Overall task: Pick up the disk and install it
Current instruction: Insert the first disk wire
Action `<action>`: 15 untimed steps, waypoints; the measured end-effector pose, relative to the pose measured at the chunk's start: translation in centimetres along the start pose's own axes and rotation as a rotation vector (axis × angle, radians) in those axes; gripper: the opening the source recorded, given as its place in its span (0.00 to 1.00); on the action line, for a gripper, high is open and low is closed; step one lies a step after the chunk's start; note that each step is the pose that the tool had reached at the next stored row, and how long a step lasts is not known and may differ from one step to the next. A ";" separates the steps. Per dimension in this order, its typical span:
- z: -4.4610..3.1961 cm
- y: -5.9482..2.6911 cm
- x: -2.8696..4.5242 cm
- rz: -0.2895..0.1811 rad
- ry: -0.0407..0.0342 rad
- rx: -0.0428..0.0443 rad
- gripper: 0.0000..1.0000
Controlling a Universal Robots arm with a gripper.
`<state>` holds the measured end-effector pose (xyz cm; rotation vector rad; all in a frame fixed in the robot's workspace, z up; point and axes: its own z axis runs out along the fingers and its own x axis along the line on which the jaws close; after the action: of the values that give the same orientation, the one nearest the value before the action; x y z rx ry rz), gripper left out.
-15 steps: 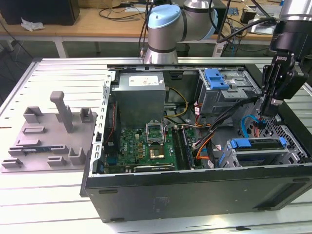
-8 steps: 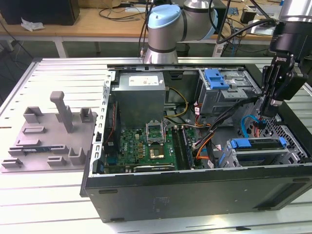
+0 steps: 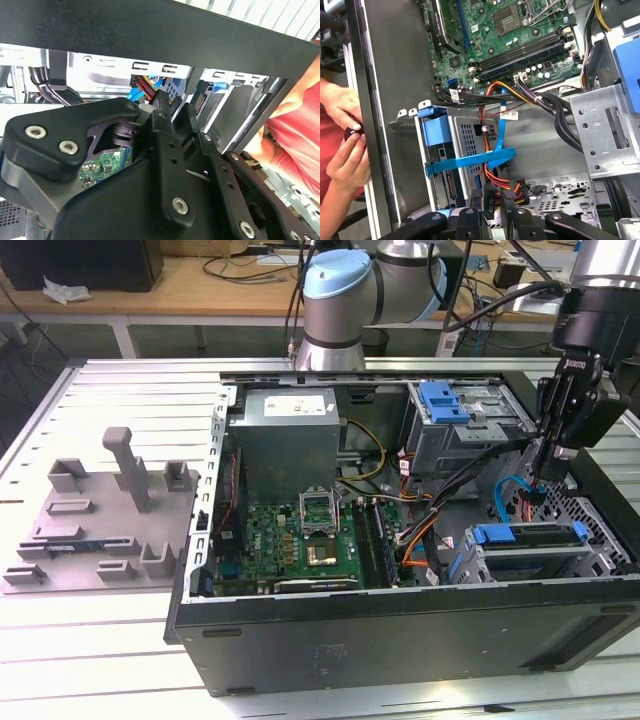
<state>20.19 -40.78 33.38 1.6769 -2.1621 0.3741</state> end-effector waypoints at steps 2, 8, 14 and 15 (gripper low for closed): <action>0.05 0.11 -0.01 0.000 0.0017 0.0003 0.29; -0.01 0.25 -0.15 0.001 0.0037 0.0008 0.29; -0.05 0.05 -0.25 0.001 0.0085 0.0018 0.29; -0.06 0.01 -0.25 0.001 0.0099 0.0022 0.29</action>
<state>20.24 -40.53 33.31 1.6714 -2.1566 0.3845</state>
